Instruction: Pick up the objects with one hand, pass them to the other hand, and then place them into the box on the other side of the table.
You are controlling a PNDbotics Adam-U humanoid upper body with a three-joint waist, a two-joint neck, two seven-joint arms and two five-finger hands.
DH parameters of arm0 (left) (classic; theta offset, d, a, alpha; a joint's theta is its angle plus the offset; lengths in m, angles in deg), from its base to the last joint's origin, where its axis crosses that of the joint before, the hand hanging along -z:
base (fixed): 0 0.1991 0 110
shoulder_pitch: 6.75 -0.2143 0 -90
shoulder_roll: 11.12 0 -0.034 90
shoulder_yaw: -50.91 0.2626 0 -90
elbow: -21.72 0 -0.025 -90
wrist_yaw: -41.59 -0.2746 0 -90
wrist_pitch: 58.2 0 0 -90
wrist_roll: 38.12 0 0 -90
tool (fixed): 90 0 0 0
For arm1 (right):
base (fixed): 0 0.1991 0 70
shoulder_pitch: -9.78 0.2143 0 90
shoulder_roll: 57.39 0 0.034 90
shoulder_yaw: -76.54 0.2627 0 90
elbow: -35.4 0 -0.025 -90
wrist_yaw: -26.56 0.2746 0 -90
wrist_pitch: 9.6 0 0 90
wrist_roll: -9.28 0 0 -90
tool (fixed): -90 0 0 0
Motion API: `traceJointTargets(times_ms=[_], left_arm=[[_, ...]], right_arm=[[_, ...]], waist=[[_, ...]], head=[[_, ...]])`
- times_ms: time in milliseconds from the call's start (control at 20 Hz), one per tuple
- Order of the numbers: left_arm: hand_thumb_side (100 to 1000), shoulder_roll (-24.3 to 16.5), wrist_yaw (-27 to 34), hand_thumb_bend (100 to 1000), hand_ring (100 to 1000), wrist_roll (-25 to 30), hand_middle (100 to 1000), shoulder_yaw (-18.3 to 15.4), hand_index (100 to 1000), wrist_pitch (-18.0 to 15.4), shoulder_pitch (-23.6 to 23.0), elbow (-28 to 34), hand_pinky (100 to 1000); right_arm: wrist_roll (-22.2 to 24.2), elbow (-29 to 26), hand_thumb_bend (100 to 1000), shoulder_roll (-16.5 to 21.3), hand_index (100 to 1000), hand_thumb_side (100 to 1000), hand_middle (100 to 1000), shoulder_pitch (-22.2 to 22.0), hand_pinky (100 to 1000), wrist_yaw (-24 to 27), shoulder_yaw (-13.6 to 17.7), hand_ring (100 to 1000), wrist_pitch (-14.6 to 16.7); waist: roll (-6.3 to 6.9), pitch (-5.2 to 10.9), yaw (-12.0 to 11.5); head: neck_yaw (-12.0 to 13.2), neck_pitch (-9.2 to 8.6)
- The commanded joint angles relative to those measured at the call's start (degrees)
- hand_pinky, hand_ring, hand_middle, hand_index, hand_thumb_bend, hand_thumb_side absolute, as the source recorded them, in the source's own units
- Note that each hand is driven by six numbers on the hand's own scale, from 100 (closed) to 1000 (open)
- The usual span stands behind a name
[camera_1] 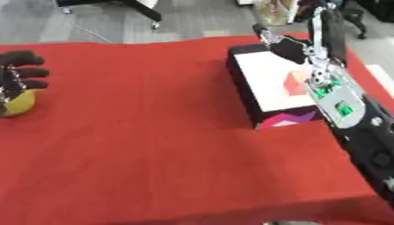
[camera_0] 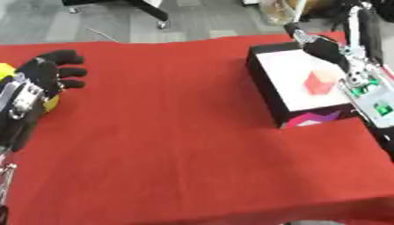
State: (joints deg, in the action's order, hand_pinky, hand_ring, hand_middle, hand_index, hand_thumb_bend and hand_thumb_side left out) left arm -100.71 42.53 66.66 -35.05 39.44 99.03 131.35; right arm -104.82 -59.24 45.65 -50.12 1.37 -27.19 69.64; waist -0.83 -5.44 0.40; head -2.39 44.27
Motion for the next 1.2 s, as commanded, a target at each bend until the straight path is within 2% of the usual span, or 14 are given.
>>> traceJointTargets(times_ms=[50,150,300,450,650,750,950,1200], left_arm=[[790,-4.0,-5.4,410,787,-0.9,778,-1.0,866,1.3,2.0,-0.7,792],[783,-6.0,-9.4,394,788,-1.5,778,-1.2,868,2.2,2.8,-1.6,794],[754,-9.1,-15.2,391,791,-2.4,779,-1.3,873,3.5,3.9,-3.4,800],[716,-12.8,-20.7,395,793,-2.8,780,-1.2,877,4.6,5.1,-5.2,804],[607,-19.1,-30.1,445,802,-2.2,788,-0.2,890,6.1,7.9,-9.0,822],[555,-21.4,-36.2,479,808,-1.2,796,0.8,901,6.8,10.0,-12.1,832],[497,-23.6,-49.4,629,823,2.0,820,3.7,927,6.5,15.1,-20.1,857],[513,-21.4,-62.7,733,824,5.8,829,5.9,935,4.0,21.4,-32.6,865]], right_arm=[[5.4,-11.1,572,-1.3,858,531,699,-1.7,677,-5.1,-0.7,706,0.2],[8.5,-15.3,559,-3.9,852,532,693,-3.7,673,-7.3,-1.4,701,1.2],[10.7,-18.1,532,-8.7,835,534,665,-6.4,657,-9.5,-3.1,679,3.3],[11.4,-18.0,535,-13.4,824,527,650,-8.6,647,-10.8,-5.6,668,6.1],[10.1,-15.7,532,-18.5,811,518,630,-10.8,632,-11.4,-8.9,650,9.8],[9.2,-14.4,522,-19.9,810,519,627,-11.1,632,-11.4,-10.4,647,11.3],[9.4,-12.8,505,-21.0,809,521,625,-10.8,632,-12.0,-12.5,645,13.1],[10.3,-12.6,495,-21.3,810,522,624,-10.4,633,-11.9,-13.5,644,13.7]], waist=[[0.10,0.78,0.3],[0.12,0.84,0.5],[0.17,0.92,1.0],[0.33,0.99,1.5],[0.64,1.19,2.2],[0.82,1.31,2.5],[0.99,1.55,2.9],[0.95,1.67,3.1]], head=[[4.9,-0.15],[8.2,-0.15],[13.6,-0.15],[18.3,-0.15],[22.5,-0.15],[23.5,-0.15],[23.7,-0.15],[22.1,-0.15]])
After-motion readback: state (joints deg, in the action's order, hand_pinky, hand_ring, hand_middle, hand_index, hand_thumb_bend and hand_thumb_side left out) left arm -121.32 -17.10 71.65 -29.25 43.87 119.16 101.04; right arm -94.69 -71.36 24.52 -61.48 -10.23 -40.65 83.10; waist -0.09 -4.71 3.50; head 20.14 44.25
